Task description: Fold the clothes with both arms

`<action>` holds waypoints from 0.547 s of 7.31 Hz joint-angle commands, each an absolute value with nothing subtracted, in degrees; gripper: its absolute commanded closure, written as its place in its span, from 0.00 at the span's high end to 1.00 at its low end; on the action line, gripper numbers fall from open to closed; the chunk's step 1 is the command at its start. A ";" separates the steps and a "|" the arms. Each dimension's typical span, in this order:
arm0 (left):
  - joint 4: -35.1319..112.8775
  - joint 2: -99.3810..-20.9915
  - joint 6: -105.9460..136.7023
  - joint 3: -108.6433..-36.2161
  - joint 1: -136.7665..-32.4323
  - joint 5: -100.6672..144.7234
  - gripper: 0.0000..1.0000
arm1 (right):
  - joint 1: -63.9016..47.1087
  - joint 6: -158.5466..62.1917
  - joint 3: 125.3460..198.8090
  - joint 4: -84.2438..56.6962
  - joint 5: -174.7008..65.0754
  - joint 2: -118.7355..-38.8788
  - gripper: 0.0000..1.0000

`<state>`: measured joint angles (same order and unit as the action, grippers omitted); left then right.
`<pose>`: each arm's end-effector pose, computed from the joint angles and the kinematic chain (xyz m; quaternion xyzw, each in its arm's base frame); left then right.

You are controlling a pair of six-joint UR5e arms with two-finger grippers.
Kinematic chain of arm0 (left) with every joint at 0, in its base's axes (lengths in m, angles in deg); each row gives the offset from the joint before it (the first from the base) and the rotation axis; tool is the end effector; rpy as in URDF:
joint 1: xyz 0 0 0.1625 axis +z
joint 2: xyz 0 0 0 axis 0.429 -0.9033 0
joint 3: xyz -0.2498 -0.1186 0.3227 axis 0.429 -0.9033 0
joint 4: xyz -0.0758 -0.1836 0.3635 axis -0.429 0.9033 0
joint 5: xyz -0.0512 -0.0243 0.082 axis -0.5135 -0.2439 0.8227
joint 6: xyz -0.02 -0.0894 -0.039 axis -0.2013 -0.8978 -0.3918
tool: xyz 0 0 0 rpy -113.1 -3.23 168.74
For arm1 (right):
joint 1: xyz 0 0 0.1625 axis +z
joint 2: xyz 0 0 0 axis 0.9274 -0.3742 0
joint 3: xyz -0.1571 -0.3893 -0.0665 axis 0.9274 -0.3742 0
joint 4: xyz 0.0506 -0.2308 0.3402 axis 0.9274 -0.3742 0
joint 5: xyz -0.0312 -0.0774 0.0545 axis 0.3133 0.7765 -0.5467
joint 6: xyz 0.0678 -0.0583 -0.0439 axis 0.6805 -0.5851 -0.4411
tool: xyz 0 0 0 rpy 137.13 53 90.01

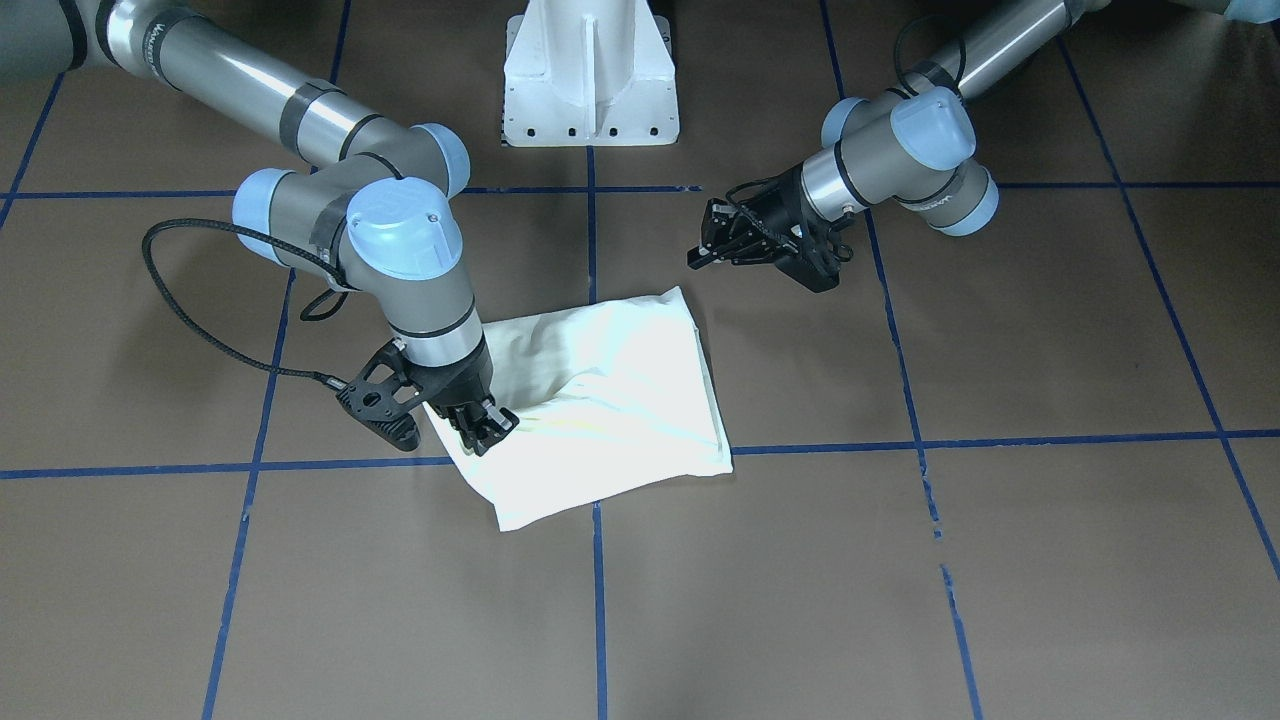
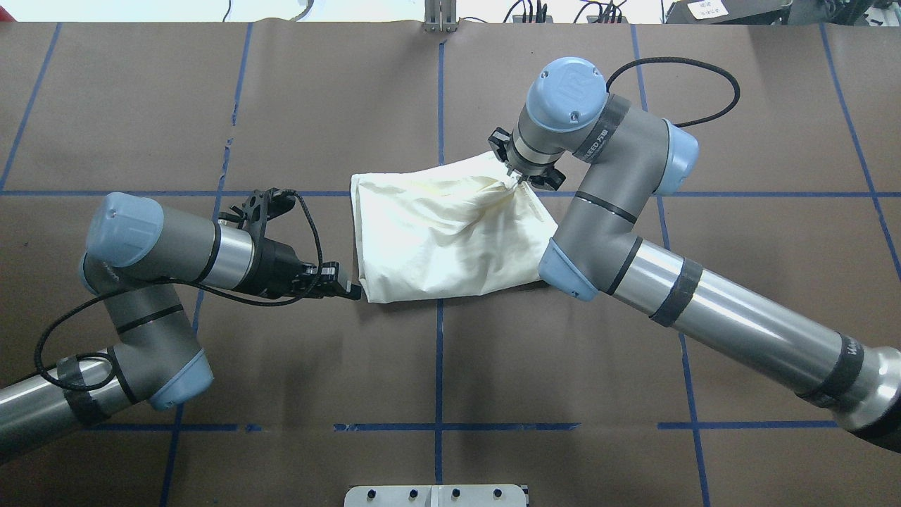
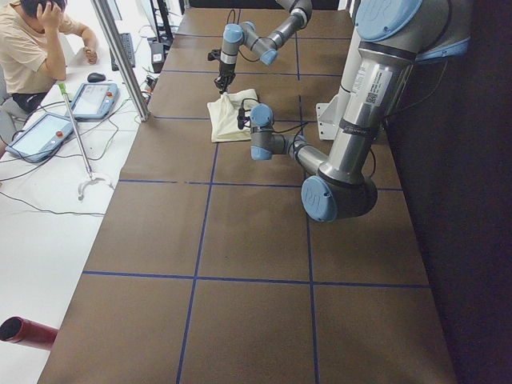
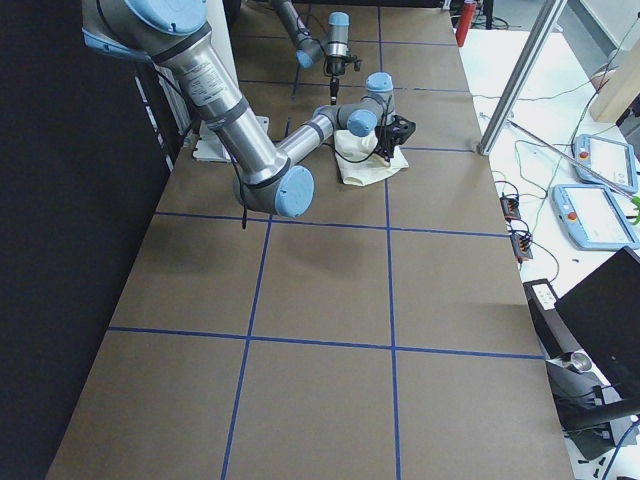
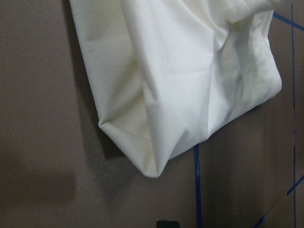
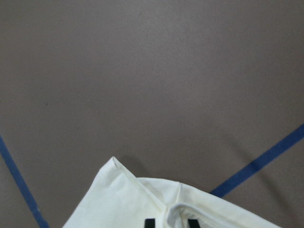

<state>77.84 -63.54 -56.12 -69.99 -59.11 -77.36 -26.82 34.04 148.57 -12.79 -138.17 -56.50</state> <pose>0.4715 -0.4133 0.3156 0.0291 0.6890 -0.0042 0.7242 -0.5011 -0.5785 0.2629 -0.0173 -0.4090 0.3337 0.8491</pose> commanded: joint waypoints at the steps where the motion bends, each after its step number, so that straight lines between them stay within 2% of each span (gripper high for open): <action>1: 62.97 -71.66 -56.38 -69.53 -59.24 -71.42 0.00 | -18.50 28.33 149.24 -12.79 -151.85 -56.46 1.00; 4: 57.95 -72.41 -56.11 -67.78 -52.40 -60.70 0.00 | -16.44 27.52 151.34 -12.88 -155.19 -58.30 1.00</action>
<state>59.21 -72.39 -56.29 -69.01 -55.07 -64.40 -16.90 27.75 150.54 -12.87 -154.36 -57.66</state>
